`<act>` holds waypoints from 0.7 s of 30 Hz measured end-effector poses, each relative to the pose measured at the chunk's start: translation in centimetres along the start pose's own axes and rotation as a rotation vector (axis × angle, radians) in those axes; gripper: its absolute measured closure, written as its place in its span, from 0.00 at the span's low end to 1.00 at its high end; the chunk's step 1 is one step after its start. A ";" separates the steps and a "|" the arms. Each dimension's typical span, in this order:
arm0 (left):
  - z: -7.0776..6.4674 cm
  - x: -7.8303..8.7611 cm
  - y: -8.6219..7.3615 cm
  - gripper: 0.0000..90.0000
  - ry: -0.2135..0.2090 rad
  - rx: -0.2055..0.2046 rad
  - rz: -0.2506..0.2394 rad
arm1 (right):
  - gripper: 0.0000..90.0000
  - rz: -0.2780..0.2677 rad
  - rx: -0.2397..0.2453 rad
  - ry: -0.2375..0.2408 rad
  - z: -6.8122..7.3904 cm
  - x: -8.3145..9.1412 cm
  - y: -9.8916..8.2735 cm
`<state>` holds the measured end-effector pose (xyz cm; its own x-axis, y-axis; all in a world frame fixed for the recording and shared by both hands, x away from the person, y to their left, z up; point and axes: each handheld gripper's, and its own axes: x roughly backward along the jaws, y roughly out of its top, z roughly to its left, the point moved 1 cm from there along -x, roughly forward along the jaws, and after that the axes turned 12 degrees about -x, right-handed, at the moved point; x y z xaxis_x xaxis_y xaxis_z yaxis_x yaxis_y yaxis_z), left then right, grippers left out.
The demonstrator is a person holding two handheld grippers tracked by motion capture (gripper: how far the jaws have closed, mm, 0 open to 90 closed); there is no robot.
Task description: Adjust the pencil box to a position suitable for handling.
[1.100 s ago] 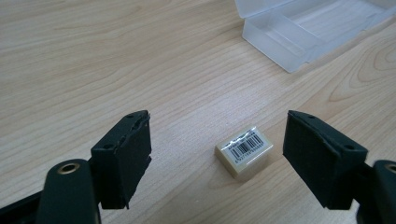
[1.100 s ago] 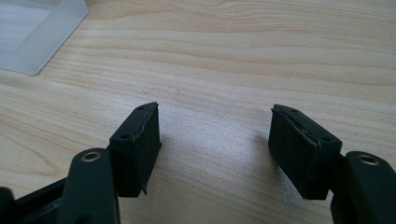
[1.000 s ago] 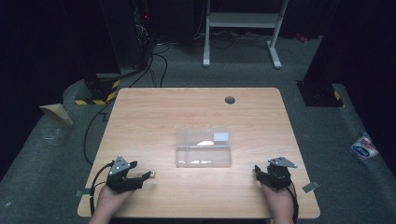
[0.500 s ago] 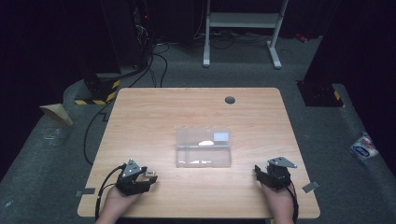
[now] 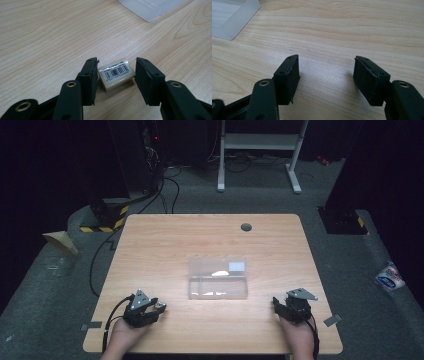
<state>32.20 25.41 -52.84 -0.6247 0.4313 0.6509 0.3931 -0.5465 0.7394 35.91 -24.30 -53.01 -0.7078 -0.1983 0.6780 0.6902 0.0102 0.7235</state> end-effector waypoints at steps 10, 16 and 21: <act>0.4 -0.1 0.1 0.62 0.038 0.042 -0.009 | 0.42 0.000 0.006 -0.006 0.0 0.0 0.0; 0.1 -0.1 0.4 0.62 0.036 0.038 -0.034 | 0.42 -0.007 0.012 -0.012 0.2 0.0 0.0; -0.3 -0.2 0.9 0.62 0.038 0.027 -0.046 | 0.42 -0.002 0.002 -0.008 0.1 0.0 0.0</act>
<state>32.50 24.61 -52.38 -0.6674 0.4283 0.6092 0.3805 -0.5071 0.7733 35.85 -24.19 -53.00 -0.7105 -0.1901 0.6776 0.6885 0.0115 0.7252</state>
